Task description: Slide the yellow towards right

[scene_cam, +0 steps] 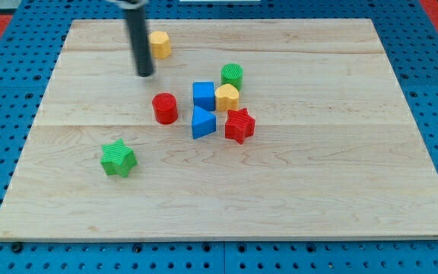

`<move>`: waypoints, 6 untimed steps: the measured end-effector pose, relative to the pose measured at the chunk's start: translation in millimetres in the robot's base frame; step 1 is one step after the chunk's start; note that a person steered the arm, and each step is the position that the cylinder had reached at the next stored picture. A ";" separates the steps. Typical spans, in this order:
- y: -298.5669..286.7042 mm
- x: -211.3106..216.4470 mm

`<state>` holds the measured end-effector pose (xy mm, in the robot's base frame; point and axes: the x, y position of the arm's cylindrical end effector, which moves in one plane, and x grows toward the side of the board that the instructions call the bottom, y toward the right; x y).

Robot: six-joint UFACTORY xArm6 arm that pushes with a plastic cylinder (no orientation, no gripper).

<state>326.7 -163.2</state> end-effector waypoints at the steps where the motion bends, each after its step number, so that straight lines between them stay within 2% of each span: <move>1: -23.4 -54.9; 2: 71.7 -84.2; 3: 88.1 -95.3; 4: 171.6 -69.2; 5: 257.0 -26.0; 6: 259.8 -52.1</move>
